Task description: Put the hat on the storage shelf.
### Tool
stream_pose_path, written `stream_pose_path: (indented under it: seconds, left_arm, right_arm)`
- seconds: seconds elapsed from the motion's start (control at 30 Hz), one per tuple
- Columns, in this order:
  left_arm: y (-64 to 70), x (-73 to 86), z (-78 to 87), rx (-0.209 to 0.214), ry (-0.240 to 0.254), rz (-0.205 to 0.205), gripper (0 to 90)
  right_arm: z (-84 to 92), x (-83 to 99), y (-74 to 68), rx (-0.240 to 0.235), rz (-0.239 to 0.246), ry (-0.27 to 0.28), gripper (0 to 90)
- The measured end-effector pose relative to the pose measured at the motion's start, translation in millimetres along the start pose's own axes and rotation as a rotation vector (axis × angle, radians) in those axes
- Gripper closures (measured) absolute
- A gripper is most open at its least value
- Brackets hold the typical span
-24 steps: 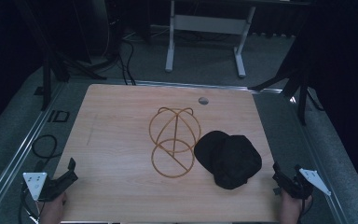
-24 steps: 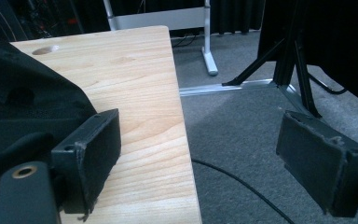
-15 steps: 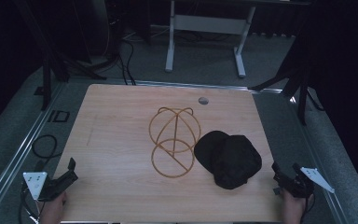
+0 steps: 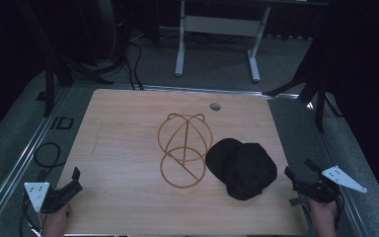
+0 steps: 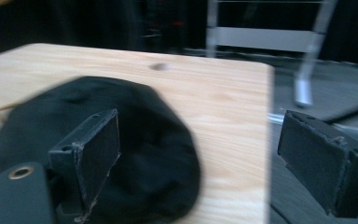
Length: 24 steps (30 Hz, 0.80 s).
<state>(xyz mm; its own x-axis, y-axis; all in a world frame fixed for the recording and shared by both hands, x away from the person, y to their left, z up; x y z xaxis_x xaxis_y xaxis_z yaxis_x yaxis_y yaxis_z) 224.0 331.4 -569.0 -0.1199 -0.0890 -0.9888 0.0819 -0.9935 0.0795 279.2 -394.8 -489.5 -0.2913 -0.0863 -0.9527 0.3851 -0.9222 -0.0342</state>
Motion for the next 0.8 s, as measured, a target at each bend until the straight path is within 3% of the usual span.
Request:
stream_pose_path:
  seconds: [0.2,0.3,0.33,0.37,0.47,0.57,0.63,0.8]
  left_arm:
    - [-0.1,-0.1,-0.2,0.004,-0.002,0.002,0.5]
    - [-0.1,0.0,-0.2,0.009,-0.001,0.003,0.5]
    - [-0.1,0.0,-0.1,0.011,-0.002,0.003,0.5]
    - [-0.1,0.0,-0.1,0.012,-0.002,0.002,0.5]
    - [0.0,0.0,0.0,0.014,-0.002,0.002,0.5]
    - [0.2,0.0,-0.2,0.013,-0.002,0.002,0.5]
    - [0.2,-0.1,-0.3,0.017,-0.004,0.004,0.5]
    - [0.2,-0.1,-0.5,0.017,-0.002,0.006,0.5]
  right_arm:
    - [-4.2,-18.8,-14.2,-0.21,0.038,-0.042,12.8]
    - [-9.2,-26.3,-21.9,-0.288,0.115,-0.064,12.9]
    - [-9.2,-26.3,-21.9,-0.288,0.115,-0.064,12.9]
    - [-12.0,-28.4,-25.0,-0.34,0.13,-0.094,13.1]
    - [-14.7,-28.4,-28.8,-0.358,0.159,-0.122,13.2]
    - [-21.1,-25.0,-33.3,-0.413,0.17,-0.17,13.2]
    - [-23.0,-24.2,-33.7,-0.422,0.173,-0.18,13.2]
    - [-31.8,-23.2,-34.7,-0.448,0.236,-0.242,11.3]
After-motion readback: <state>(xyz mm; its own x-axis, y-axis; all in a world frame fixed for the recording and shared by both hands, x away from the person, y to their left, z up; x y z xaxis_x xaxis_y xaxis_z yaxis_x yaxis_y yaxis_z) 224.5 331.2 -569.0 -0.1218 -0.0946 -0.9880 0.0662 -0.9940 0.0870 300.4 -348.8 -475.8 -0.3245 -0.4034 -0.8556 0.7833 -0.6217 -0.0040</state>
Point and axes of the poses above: each handheld gripper's, and its own axes: z roughly backward along the jaws, x roughly out of its underside, y roughly to its right, the point moved 2 cm from there along -z, roughly forward along the jaws, and after that the axes turned 3 degrees about x, right-handed, at the moved point
